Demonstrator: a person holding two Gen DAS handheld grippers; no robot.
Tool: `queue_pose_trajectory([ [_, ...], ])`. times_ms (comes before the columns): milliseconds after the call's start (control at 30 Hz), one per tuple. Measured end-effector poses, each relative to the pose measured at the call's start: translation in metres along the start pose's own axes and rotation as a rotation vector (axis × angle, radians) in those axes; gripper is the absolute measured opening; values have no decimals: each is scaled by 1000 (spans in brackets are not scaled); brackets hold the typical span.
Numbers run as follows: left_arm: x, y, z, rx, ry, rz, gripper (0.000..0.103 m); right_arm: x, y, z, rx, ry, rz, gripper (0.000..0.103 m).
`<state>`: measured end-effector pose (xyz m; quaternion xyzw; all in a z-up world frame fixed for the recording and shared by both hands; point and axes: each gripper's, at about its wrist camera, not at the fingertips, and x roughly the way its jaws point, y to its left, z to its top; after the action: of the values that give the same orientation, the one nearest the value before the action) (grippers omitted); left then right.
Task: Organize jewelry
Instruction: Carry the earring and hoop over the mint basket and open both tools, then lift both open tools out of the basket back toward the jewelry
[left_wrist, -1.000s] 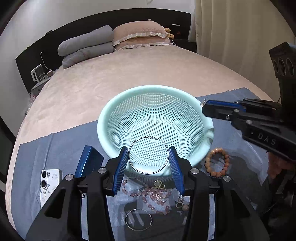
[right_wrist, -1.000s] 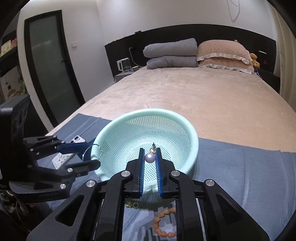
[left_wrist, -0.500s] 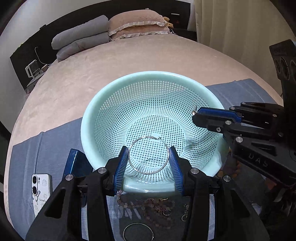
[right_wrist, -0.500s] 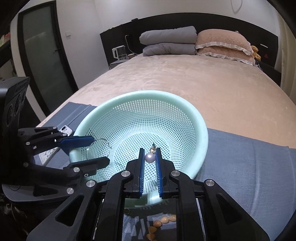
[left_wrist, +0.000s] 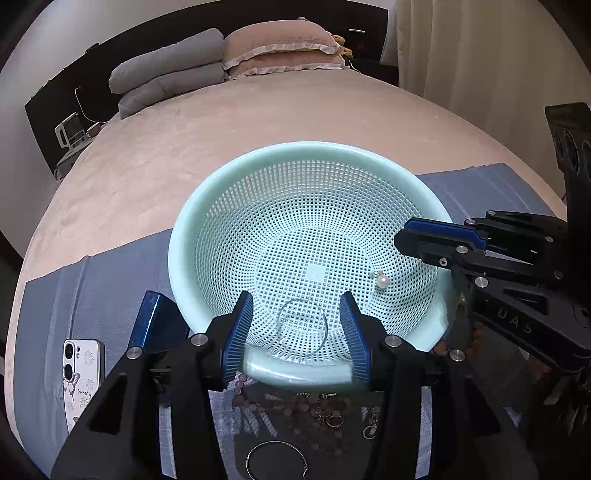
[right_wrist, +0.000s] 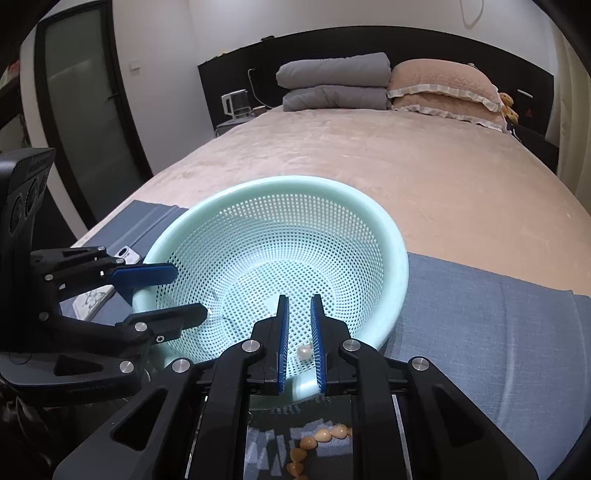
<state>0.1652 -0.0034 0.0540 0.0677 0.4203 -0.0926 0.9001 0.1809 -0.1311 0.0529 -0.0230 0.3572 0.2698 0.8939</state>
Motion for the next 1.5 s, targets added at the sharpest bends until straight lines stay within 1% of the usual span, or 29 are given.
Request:
queue_pose_trajectory([
  [167, -6, 0, 0, 5, -16, 8, 62, -3, -3, -1, 11, -6, 0, 13],
  [200, -7, 1, -1, 4, -18, 8, 63, -3, -4, -1, 14, -8, -1, 14],
  [233, -8, 0, -1, 5, -20, 8, 66, -4, -4, -1, 17, -11, -2, 19],
  [367, -11, -1, -3, 13, -34, 26, 71, -8, -6, -1, 23, -21, -2, 25],
  [433, -13, 0, -5, 8, -42, 34, 76, -11, -6, -1, 26, -27, -1, 35],
  [467, -14, 0, -6, 7, -41, 36, 76, -12, -7, -1, 28, -31, 0, 37],
  [533, -15, 2, -6, 4, -38, 46, 77, -15, -7, -1, 30, -39, -1, 47],
  [600, -16, 5, -7, -5, -35, 52, 79, -18, -8, -1, 30, -45, -5, 50],
  [667, -19, 7, -8, -11, -31, 49, 85, -21, -9, -1, 32, -52, -14, 54],
  [767, -25, 13, -12, -26, -38, 47, 90, -26, -10, -1, 36, -64, -26, 61],
  [833, -30, 15, -16, -29, -41, 41, 91, -30, -11, -2, 36, -68, -38, 70],
  [1000, -40, 16, -31, -5, -40, 49, 94, -38, -12, -6, 36, -73, -54, 81],
  [1133, -44, 20, -46, 12, -20, 55, 95, -41, -14, -15, 52, -59, -69, 84],
  [1267, -47, 24, -62, -6, 0, 31, 97, -43, -18, -31, 72, -32, -79, 84],
  [1367, -46, 21, -72, 5, 9, 45, 97, -42, -19, -43, 81, -7, -89, 84],
  [1500, -44, 17, -86, 16, 22, 15, 97, -39, -17, -59, 65, 35, -99, 84],
])
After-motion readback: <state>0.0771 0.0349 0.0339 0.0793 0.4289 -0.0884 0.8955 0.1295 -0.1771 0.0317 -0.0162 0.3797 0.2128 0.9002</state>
